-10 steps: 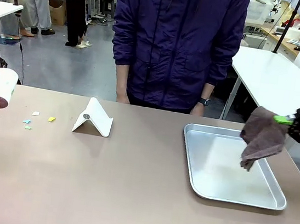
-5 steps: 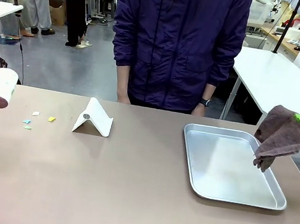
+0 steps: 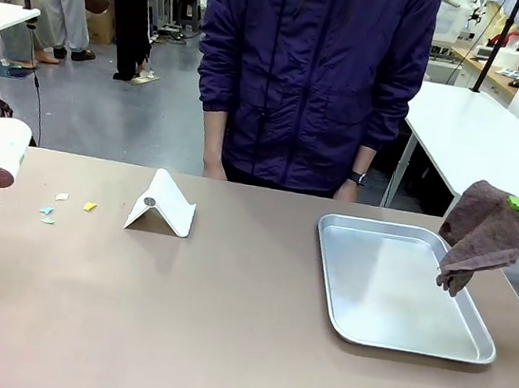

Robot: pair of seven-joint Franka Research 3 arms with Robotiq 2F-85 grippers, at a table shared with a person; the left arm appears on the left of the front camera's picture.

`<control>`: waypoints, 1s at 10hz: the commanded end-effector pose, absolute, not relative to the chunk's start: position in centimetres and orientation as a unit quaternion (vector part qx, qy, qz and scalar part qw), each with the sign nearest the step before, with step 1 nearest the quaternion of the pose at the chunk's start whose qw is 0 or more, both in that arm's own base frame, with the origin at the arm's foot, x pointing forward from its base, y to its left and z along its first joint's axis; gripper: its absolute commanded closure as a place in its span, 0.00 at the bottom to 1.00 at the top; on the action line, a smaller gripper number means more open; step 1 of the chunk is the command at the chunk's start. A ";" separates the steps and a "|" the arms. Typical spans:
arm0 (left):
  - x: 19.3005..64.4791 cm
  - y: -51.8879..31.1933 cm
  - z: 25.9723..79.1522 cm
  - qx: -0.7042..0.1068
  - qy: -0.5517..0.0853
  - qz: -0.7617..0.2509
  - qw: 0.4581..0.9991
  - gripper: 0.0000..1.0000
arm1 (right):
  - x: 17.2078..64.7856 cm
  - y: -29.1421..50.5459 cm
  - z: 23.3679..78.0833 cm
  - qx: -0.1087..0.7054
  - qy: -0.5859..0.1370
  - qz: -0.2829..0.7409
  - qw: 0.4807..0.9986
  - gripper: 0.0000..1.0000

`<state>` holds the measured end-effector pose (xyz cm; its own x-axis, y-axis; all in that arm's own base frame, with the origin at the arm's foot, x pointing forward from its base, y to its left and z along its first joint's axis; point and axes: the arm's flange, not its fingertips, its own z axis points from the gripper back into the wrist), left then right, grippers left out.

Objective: Clean the surface of the table.
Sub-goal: Clean the area not pointed to by the person.

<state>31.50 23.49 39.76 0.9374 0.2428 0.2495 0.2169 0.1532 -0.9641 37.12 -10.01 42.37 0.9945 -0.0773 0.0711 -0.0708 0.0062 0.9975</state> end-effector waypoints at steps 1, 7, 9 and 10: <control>31.4 23.4 39.9 -0.653 -0.182 0.007 0.735 0.78 | 37.2 -10.1 42.7 0.704 -0.054 0.010 0.709 0.94; 31.4 23.4 39.9 -0.653 -0.182 0.007 0.735 0.78 | 37.2 -10.1 42.7 0.704 -0.054 0.010 0.709 0.94; 31.4 23.4 39.9 -0.653 -0.182 0.007 0.735 0.78 | 37.2 -10.1 42.7 0.704 -0.054 0.010 0.709 0.94; 31.5 23.5 39.8 -0.651 -0.177 0.009 0.739 0.78 | 37.2 -10.1 42.7 0.704 -0.054 0.010 0.709 0.94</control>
